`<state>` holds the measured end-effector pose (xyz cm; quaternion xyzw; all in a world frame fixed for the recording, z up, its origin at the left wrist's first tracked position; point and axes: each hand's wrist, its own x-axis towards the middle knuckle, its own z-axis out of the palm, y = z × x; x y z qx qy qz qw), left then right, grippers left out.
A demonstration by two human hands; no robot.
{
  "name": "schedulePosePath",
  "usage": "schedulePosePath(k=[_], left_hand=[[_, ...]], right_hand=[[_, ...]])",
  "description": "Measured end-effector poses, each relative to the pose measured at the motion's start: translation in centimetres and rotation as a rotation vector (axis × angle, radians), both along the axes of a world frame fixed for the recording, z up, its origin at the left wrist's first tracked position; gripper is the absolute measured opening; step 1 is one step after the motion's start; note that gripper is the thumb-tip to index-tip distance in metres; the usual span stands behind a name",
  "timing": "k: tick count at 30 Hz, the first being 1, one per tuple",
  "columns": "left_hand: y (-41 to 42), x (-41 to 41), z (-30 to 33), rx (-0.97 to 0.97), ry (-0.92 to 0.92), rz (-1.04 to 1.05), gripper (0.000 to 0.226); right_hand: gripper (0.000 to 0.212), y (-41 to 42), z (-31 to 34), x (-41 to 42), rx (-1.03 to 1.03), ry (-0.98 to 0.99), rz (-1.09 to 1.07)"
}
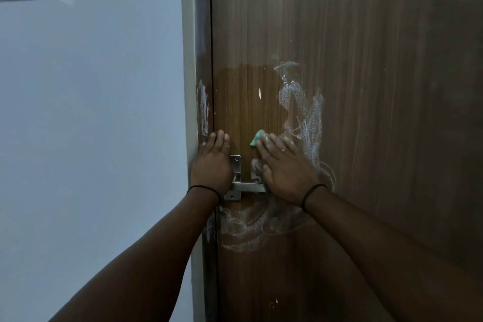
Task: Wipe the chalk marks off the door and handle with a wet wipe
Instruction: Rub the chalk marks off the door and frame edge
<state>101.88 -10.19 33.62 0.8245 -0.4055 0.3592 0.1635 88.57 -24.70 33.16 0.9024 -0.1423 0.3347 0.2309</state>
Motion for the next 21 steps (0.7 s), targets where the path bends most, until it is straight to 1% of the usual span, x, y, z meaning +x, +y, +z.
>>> schedulePosePath(k=[2,5,7,8,10,12,13,16,17,18,21], left_hand=[[0.1,0.0,-0.1,0.012,0.004,0.001,0.062],[0.0,-0.3,-0.1,0.003,0.022,0.001,0.062],[0.0,-0.4,0.0,0.004,0.028,0.005,0.063],[-0.1,-0.6,0.2,0.001,0.041,0.005,0.064],[-0.6,-1.2,0.4,-0.043,0.057,-0.002,0.062],[-1.4,-2.1,0.5,-0.087,0.067,-0.027,0.058],[-1.8,-2.5,0.4,-0.096,0.069,-0.046,0.057],[-2.4,-2.8,-0.6,-0.105,0.065,-0.078,0.057],[-2.4,-2.5,-0.9,-0.098,0.063,-0.082,0.058],[-2.3,-2.2,-1.3,-0.087,0.059,-0.082,0.058],[-2.0,-1.7,-2.2,-0.058,0.047,-0.079,0.059]], right_hand=[[0.063,1.3,0.3,1.2,0.036,-0.024,0.014],[0.063,2.2,-0.9,1.9,-0.008,0.103,0.085],[0.061,0.7,-0.9,0.0,-0.048,0.137,0.057],[0.061,-0.2,-0.6,-1.0,-0.042,0.106,0.026],[0.065,-1.6,0.1,-2.1,0.027,-0.027,-0.054],[0.067,-0.9,0.6,-1.5,0.108,-0.084,-0.047],[0.067,-0.3,0.2,-1.0,0.111,-0.052,-0.026],[0.063,-0.8,-1.7,-1.8,0.024,0.064,-0.001],[0.062,-1.6,-1.8,-2.8,0.023,0.055,-0.027],[0.061,-2.5,-1.5,-3.4,0.038,0.006,-0.055],[0.064,-2.7,0.8,-2.3,0.134,-0.183,-0.108]])
